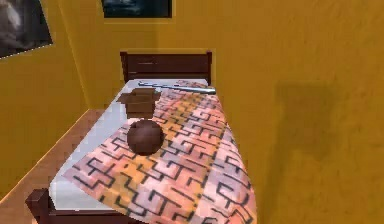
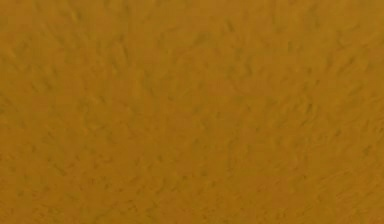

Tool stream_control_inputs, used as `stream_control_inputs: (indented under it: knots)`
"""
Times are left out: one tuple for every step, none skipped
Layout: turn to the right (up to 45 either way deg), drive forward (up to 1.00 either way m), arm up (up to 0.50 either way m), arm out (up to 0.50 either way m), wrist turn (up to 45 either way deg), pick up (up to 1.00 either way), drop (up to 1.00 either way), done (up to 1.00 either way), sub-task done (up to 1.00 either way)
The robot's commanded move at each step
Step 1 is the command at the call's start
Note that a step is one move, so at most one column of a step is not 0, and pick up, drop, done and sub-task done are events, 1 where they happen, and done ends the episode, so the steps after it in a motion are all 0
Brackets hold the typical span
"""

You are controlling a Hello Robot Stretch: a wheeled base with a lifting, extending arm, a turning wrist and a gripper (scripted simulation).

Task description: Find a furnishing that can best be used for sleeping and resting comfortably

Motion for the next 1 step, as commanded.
stream_control_inputs:
  knots:
    - [0.0,0.0,0.0,0.0,0.0,0.0,0.0,1.0,0.0]
